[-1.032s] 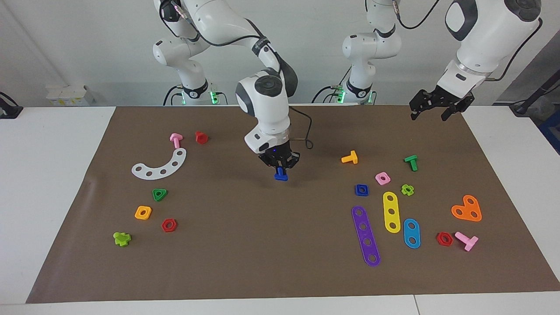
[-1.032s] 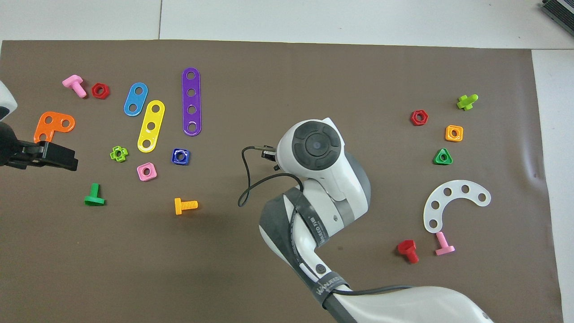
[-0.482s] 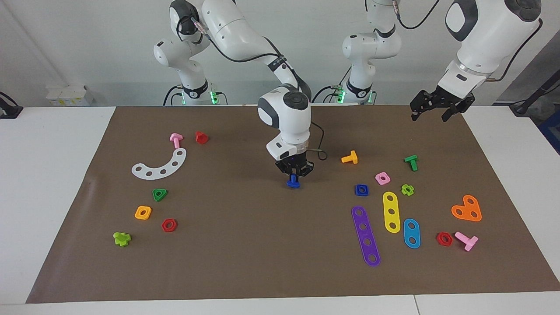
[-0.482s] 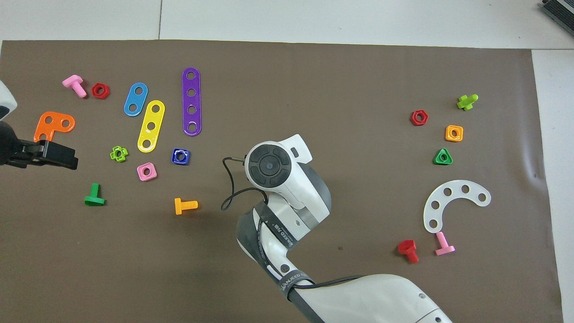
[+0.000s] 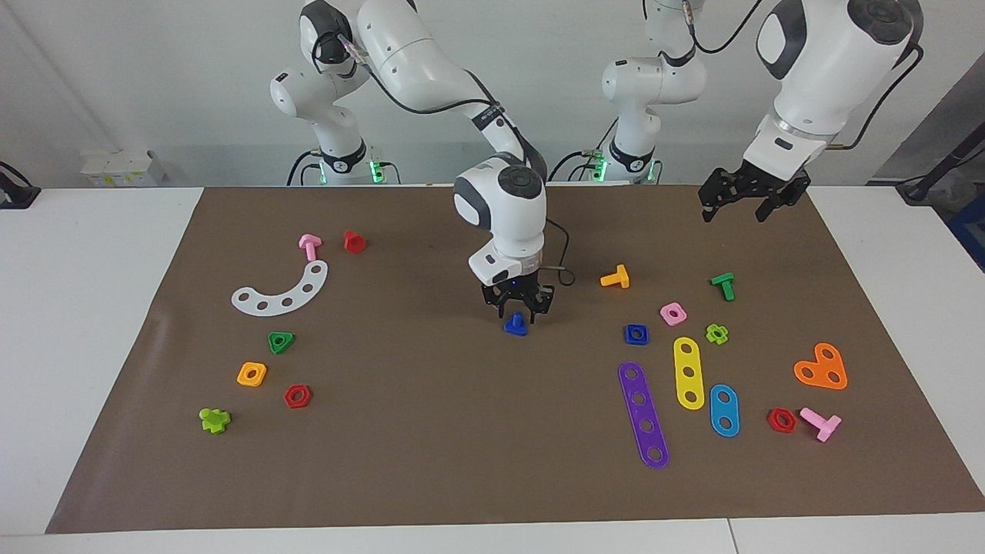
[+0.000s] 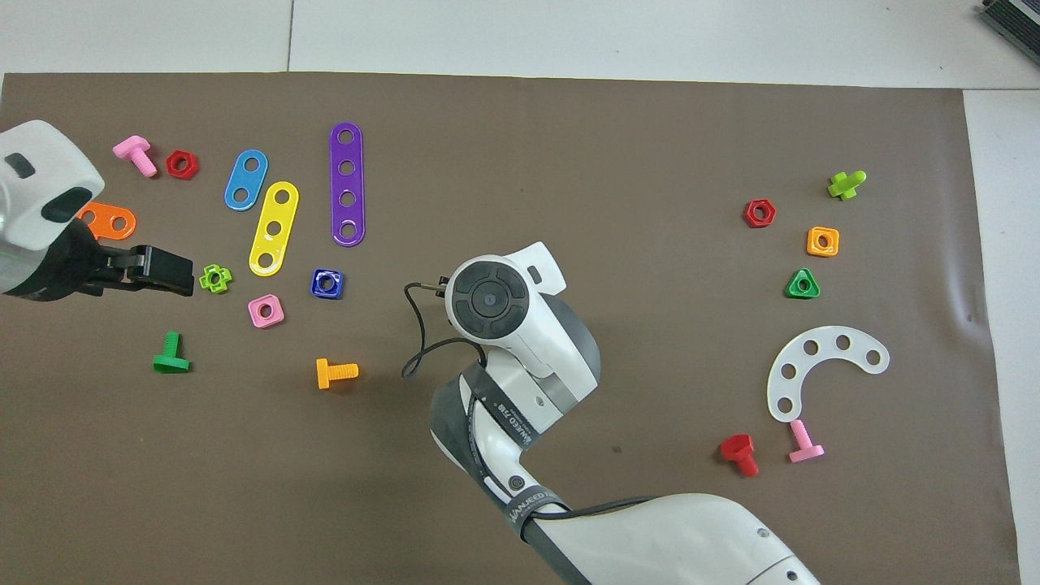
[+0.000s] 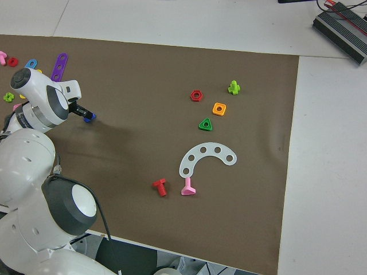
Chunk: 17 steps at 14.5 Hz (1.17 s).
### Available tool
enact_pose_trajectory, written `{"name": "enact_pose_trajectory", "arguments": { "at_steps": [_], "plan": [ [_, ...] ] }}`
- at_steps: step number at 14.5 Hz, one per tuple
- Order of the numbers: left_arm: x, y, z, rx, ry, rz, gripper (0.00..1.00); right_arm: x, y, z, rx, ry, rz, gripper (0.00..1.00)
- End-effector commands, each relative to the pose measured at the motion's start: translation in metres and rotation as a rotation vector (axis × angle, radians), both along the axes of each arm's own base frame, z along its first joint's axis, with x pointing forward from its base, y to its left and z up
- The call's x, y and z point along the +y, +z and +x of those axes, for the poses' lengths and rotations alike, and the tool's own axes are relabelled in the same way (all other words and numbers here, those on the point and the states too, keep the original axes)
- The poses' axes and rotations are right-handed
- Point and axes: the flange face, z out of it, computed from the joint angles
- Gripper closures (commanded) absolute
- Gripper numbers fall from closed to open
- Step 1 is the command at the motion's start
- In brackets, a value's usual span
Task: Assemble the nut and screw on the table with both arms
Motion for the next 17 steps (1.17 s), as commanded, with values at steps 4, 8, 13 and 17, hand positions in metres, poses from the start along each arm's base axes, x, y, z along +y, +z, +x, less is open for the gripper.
{"name": "enact_pose_trajectory", "arguments": {
  "at_steps": [4, 8, 13, 17],
  "plan": [
    [-0.046, -0.055, 0.02, -0.047, -0.021, -0.013, 0.0, -0.117, 0.138, 0.037, -0.058, -0.043, 0.022, 0.0],
    [-0.075, -0.113, 0.044, -0.078, -0.01, -0.023, 0.0, -0.248, 0.208, 0.054, -0.05, 0.048, -0.004, 0.0],
    [-0.091, -0.19, 0.043, -0.106, -0.028, -0.026, 0.05, -0.384, 0.261, 0.029, 0.065, 0.06, 0.03, 0.0],
    [-0.087, -0.244, 0.039, -0.116, -0.026, -0.022, 0.07, -0.45, 0.29, 0.009, 0.139, 0.101, 0.02, 0.0]
  ]
}}
